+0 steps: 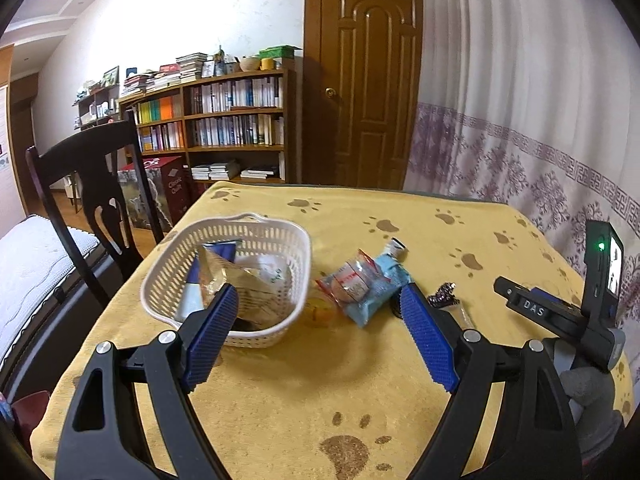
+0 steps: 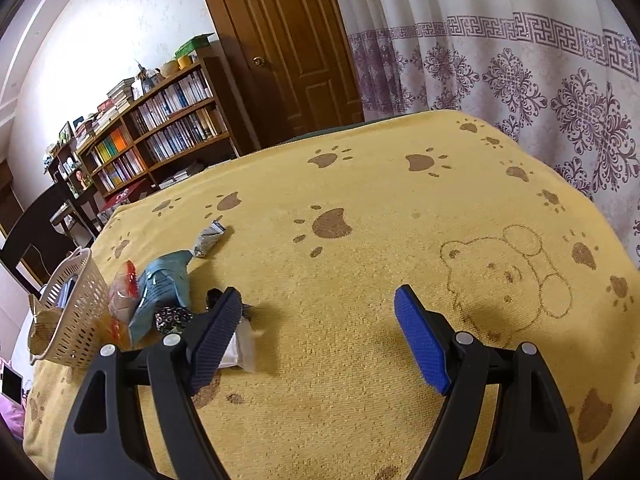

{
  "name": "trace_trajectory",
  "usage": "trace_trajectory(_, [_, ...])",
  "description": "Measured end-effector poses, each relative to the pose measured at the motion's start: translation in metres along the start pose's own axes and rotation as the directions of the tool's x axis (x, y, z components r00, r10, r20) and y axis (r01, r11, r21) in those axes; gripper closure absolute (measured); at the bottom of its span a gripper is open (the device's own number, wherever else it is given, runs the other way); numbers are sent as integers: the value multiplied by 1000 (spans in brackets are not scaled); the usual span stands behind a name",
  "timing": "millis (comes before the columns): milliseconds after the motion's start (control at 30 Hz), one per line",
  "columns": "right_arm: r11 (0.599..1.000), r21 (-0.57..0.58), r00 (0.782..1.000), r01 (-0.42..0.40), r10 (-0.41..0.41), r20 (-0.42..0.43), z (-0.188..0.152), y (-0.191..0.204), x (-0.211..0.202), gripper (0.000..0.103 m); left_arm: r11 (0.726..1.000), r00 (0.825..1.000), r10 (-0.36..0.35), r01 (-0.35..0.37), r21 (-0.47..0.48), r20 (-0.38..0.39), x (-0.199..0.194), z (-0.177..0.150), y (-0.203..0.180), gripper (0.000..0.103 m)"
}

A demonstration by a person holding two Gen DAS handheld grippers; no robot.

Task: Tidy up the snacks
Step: 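Move both tools away from the basket toward the remaining candies and wrappers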

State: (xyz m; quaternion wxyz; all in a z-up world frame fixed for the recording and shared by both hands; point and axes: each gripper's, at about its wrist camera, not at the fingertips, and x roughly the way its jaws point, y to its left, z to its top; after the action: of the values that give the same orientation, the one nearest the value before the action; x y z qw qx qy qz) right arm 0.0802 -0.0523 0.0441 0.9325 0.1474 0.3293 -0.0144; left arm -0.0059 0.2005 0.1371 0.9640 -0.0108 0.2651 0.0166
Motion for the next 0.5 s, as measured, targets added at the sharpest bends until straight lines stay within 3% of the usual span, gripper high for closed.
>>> trace_trajectory(500, [996,78,999,38,-40,17,8,-29,-1,24,1000,999,-10,11,23,-42,24,-14,-9,18])
